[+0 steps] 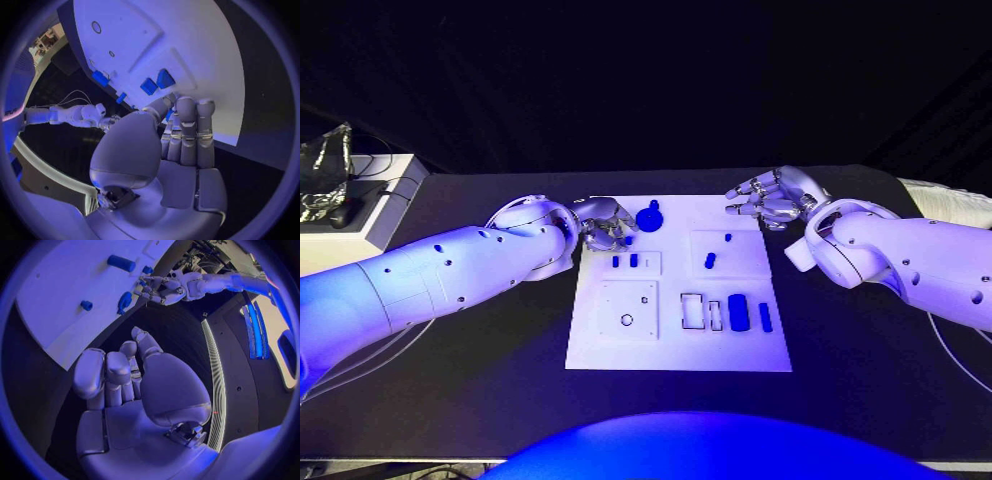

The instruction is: Assemble the parts on the task board

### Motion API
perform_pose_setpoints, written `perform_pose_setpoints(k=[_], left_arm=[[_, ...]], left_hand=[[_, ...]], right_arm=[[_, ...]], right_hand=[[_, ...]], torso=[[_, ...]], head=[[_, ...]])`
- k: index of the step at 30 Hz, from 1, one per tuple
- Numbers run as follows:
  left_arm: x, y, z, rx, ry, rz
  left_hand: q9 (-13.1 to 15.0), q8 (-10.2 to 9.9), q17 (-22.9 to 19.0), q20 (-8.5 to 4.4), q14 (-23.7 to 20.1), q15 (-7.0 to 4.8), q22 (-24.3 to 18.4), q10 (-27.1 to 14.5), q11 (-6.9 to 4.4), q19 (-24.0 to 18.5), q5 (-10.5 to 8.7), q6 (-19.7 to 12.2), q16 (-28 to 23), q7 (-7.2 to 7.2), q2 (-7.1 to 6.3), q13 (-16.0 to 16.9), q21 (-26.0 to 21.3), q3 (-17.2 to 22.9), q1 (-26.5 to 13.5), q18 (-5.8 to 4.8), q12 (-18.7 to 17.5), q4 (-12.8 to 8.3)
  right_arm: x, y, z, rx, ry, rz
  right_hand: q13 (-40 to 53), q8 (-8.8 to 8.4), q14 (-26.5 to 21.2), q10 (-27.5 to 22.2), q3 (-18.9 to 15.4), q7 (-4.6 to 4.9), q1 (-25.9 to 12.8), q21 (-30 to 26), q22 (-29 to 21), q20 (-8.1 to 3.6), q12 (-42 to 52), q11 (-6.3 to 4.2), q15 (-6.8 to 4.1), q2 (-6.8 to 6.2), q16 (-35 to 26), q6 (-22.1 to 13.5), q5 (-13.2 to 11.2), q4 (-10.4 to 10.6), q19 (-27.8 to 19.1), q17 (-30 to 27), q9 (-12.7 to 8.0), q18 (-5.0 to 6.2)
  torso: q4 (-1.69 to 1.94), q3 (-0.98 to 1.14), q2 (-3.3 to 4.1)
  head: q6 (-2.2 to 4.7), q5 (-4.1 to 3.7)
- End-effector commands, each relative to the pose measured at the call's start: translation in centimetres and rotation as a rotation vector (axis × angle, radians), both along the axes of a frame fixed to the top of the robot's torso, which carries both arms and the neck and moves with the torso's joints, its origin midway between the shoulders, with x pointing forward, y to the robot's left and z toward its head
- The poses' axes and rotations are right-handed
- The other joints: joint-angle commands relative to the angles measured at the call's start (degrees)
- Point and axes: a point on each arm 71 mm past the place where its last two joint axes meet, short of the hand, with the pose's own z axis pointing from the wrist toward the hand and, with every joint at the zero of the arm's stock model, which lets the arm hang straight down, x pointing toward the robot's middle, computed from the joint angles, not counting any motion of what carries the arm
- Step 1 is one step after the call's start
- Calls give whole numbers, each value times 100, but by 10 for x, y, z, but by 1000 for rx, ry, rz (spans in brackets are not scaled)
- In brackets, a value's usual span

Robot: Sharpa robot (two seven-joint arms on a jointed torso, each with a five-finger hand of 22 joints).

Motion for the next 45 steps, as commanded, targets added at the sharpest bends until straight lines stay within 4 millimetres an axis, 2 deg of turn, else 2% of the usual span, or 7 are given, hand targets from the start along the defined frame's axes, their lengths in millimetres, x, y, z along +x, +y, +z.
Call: perform_pose_setpoints(k=[1, 10, 20, 28, 30, 36, 45], left_arm=[[0, 1, 0, 7, 2, 4], [3, 17, 2, 2, -14, 39], [15, 44, 17, -228, -24, 183], [16, 76, 23, -488, 89, 371], [12, 81, 23, -563, 139, 399], [-7, 89, 18, -854, 317, 426], [-31, 87, 22, -1117, 392, 353]], left_hand=[[1, -27, -8, 39, -8, 16, 260, -26, 1, -13, 14, 105, 31, 23, -40, 0, -22, -15, 37, 65, 39, 15], [53, 33, -22, 45, -37, 27, 241, -80, 15, -58, 23, 1084, 16, 135, -46, 0, -113, 37, 39, 82, 61, 3], [67, 138, -227, 123, -224, 115, -79, -417, 152, -419, 25, 1103, -315, 206, -121, -13, -1010, 83, 26, 230, -24, 41], [88, 334, -516, 136, -482, 69, -330, -81, 58, -642, 38, 1343, -884, 536, 31, 17, -1406, 61, 65, 152, 253, 78], [76, 400, -568, 133, -483, 50, -430, 17, 19, -645, 37, 1462, -1001, 539, 78, 18, -1523, -38, 11, 110, 366, 149], [63, 395, -770, 181, -782, 142, -829, -74, 38, -802, 39, 1449, -1511, 513, 96, -2, -2026, -408, -215, -49, 452, 406], [71, 145, -1577, 455, -933, 364, -2571, 57, 68, -910, 24, 1737, -3448, 385, 165, -23, -3676, -1501, -29, -236, 101, 684]], right_arm=[[-1, 1, 0, -1, 3, 16], [0, -2, 1, -1, -9, 7], [0, -6, 1, -3, -20, -1], [-3, -9, 3, -143, -85, 53], [-4, -11, 3, -195, -108, 67], [-7, -13, 4, -367, -187, 94], [-8, -3, 2, -600, -273, 105]], right_hand=[[9, -16, -9, -17, 17, 26, 19, 23, 848, -34, 12, -12, -26, 40, -14, -1, 19, -7, 418, 9, -6, 17], [-376, -12, -65, 78, 24, 20, 24, -476, 706, -31, -367, -21, -37, 19, -439, -25, 12, -38, 374, -364, -11, 68], [-1738, -28, -87, 315, 135, 37, 53, -836, 647, -53, -1722, -34, -43, -10, -601, -40, 13, -145, 367, -397, -26, 69], [-3787, -76, -27, 587, 514, 129, 125, -1005, 629, 1, -3687, 121, 41, -6, -853, -38, -70, -418, 380, -660, -343, 116], [-4321, -70, -28, 424, 616, 182, 128, -1110, 595, 77, -4155, 279, 155, 17, -886, -85, -153, -467, 377, -728, -487, 149], [-5065, -69, -19, 230, 764, 228, 59, -1668, 392, 175, -4260, 419, 232, -61, -990, -57, -247, -539, 351, -942, -779, 259], [-5067, -71, -32, 174, 941, 188, -13, -1756, 204, 188, -4260, 429, 241, -268, -976, 111, -249, -505, 361, -1199, -919, 241]], torso=[[0, 2, -2], [0, -1, -3], [-2, -3, -3], [-6, -4, 0], [6, -6, -3], [-16, 8, -6], [-9, -5, 1]], head=[[-1, -3], [-1, -22], [-1, -23], [38, -134], [70, -203], [130, -354], [219, -452]])
